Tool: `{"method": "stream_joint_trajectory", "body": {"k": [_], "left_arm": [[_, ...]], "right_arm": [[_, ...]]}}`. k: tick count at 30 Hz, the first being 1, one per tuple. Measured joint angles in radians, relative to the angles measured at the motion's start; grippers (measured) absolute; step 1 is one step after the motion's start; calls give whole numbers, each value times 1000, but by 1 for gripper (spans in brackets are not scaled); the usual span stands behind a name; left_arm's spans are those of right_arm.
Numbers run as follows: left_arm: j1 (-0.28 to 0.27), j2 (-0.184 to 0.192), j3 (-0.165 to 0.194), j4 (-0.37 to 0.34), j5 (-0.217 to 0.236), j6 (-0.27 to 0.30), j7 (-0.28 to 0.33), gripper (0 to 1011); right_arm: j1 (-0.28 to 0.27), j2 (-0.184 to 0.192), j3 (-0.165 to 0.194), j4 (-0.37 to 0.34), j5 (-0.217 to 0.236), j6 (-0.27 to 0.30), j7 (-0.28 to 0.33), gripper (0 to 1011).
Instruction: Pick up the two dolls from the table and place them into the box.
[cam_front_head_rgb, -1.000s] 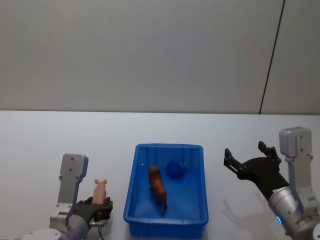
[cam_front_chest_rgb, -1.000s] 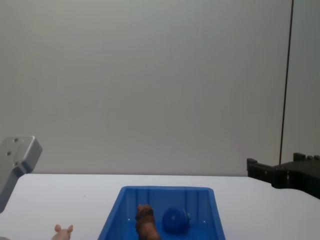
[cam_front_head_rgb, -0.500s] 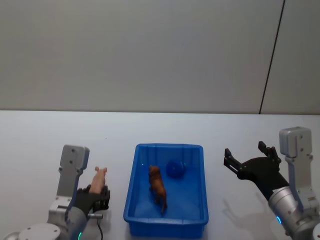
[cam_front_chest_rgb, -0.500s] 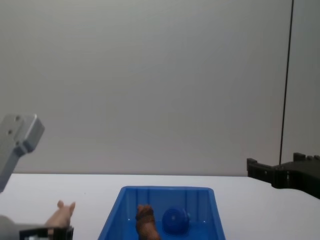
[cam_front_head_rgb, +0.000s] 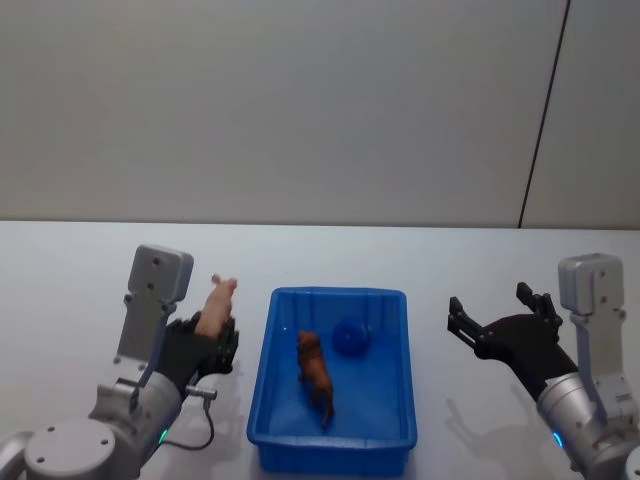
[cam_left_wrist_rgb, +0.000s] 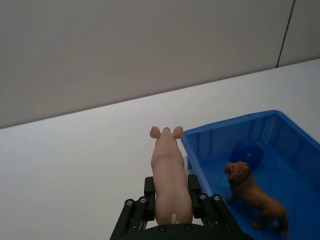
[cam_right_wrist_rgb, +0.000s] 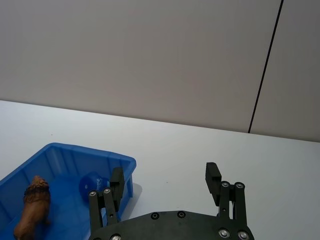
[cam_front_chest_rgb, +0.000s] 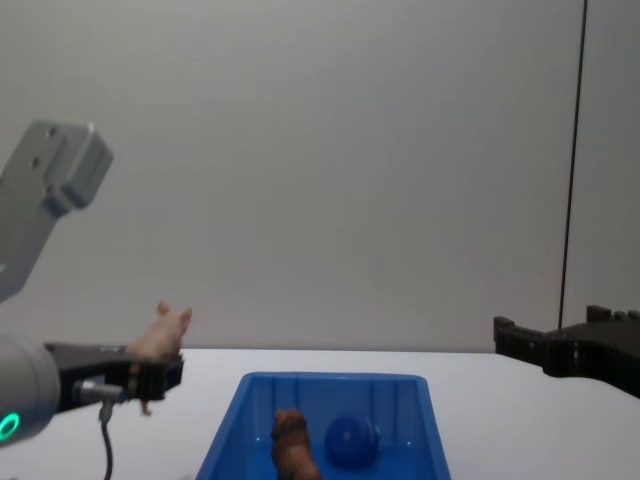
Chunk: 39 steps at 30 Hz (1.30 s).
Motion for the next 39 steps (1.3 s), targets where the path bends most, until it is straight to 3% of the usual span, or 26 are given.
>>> {"method": "stream_joint_trajectory", "body": {"k": [11, 27, 31, 39], "left_arm": [[-24, 5, -2, -12, 34, -68, -147, 383], [-78, -16, 5, 33, 33, -160, -393, 387], [-97, -26, 10, 57, 25, -180, -467, 508], [-120, -42, 18, 93, 15, -205, -557, 762]], "right_arm": [[0, 0, 0, 0, 0, 0, 0, 1001], [0, 0, 0, 0, 0, 0, 0, 1001], [0, 0, 0, 0, 0, 0, 0, 1001], [0, 0, 0, 0, 0, 0, 0, 1001]]}}
